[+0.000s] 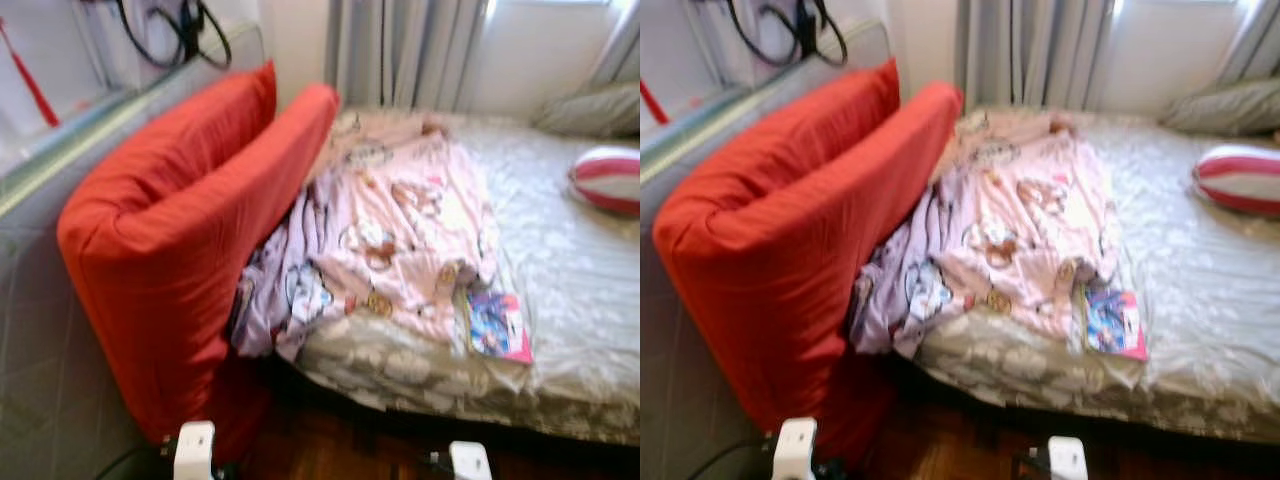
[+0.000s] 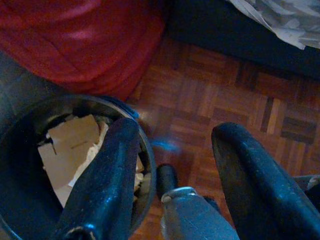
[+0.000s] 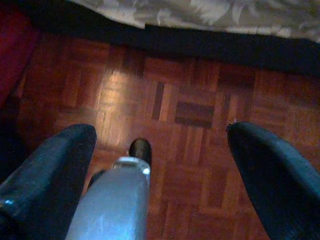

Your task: Clean up the room

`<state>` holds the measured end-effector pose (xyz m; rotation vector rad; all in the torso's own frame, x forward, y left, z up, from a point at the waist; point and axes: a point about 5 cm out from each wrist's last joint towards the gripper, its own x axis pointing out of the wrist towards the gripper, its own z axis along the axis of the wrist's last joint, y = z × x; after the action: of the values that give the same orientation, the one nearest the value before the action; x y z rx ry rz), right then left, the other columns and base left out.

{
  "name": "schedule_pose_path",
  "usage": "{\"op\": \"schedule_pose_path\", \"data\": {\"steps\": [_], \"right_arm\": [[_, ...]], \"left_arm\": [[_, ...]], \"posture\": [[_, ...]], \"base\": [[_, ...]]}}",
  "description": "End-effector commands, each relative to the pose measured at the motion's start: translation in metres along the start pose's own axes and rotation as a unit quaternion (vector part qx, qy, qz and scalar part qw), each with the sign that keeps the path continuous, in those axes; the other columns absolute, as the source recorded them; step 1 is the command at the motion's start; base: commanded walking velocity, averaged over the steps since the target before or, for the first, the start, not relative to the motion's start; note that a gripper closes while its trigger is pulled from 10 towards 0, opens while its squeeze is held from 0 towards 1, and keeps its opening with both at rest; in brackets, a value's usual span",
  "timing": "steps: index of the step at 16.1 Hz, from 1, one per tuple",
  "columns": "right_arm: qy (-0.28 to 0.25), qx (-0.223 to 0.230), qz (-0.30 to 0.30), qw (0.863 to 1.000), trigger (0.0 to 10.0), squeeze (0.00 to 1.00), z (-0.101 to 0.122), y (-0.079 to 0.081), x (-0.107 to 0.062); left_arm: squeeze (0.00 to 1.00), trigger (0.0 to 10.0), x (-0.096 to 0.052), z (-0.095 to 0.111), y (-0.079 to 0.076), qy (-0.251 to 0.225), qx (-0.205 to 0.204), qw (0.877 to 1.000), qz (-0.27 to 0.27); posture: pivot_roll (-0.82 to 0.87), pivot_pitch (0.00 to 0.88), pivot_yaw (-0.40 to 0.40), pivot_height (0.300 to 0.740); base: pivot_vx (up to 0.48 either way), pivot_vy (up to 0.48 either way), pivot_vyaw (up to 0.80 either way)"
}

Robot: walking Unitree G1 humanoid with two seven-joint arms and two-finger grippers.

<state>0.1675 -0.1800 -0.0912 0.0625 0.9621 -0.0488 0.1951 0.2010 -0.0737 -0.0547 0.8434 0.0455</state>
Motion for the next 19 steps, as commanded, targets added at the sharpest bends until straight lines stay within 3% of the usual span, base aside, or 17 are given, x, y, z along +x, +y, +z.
{"op": "schedule_pose_path", "data": {"steps": [1,8,13,19], "right_arm": [[0.001,0.009,-0.003,1.000,10.0,0.00,-0.0019,0.0002,-0.0004],[0.001,0.011,-0.015,1.000,10.0,0.00,0.0005,-0.0022,0.0001],[0.007,0.000,-0.014,1.000,10.0,0.00,0.0012,-0.0029,0.0004],[0.003,-0.005,-0.016,1.000,10.0,0.00,0.0005,-0.0036,0.0000]], "left_arm": [[0.00,10.0,-0.0018,-0.0076,0.0018,0.015,-0.001,1.000,0.005],[0.00,10.0,-0.0014,-0.0037,0.0076,0.013,-0.005,1.000,0.016],[0.00,10.0,-0.0001,0.0003,0.0052,0.006,-0.008,1.000,0.015],[0.00,10.0,0.0005,0.0016,0.0027,0.002,-0.009,1.000,0.013]], "posture": [[0.03,0.022,0.002,0.738],[0.02,0.049,-0.001,0.738],[0.02,0.047,-0.003,0.738],[0.02,0.019,-0.003,0.738]], "base": [[0.000,0.000,0.00],[0.000,-0.405,0.00],[0.000,-0.391,-0.65],[0.000,-0.371,0.00]]}}
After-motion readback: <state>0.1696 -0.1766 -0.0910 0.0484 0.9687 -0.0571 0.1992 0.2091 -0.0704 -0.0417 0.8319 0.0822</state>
